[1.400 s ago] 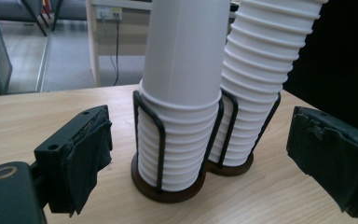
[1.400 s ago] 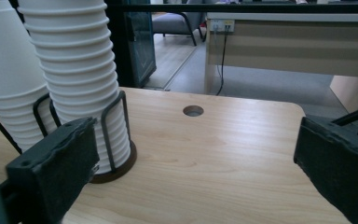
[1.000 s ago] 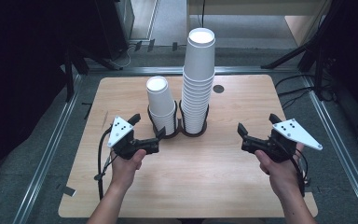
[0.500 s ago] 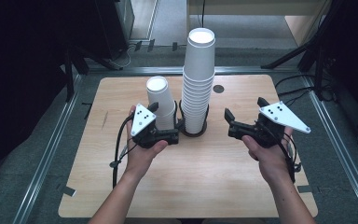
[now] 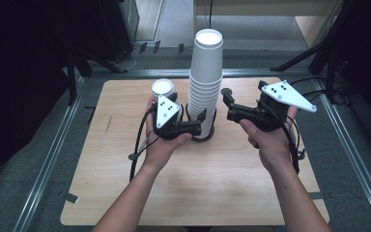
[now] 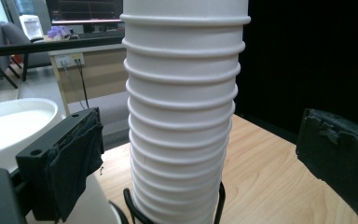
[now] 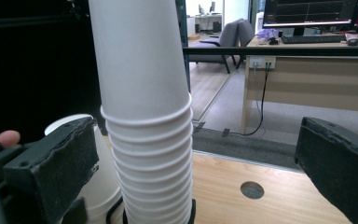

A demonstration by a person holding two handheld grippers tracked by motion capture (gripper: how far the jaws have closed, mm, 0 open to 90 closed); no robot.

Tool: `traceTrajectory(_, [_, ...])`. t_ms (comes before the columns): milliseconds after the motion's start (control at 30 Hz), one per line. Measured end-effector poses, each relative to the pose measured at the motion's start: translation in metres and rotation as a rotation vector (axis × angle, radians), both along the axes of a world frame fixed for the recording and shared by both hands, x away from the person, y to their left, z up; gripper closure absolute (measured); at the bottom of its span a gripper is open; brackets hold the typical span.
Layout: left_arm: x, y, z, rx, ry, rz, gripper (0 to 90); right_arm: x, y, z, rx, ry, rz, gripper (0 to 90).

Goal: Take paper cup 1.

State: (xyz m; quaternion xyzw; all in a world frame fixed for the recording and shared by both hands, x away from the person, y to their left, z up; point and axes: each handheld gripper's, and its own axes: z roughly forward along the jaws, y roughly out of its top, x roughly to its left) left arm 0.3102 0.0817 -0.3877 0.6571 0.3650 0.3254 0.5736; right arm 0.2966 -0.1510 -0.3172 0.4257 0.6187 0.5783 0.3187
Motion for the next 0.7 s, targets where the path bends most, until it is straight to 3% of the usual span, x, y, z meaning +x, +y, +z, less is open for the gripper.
traceTrajectory(367, [0.022,-0.016,0.011,-0.026,-0.014,0.022,0.7,0.021,0.020,0.022,0.022,0.027,0.041,0.7])
traceTrajectory(500, [0.027,-0.022,0.015,-0.022,-0.015,0.044,0.7,0.031,0.028,0.028,0.011,0.033,0.044,3.7])
traceTrajectory(700, [0.034,-0.028,0.018,-0.054,-0.027,0.073,0.8,0.046,0.041,0.029,-0.019,0.053,0.085,6.5])
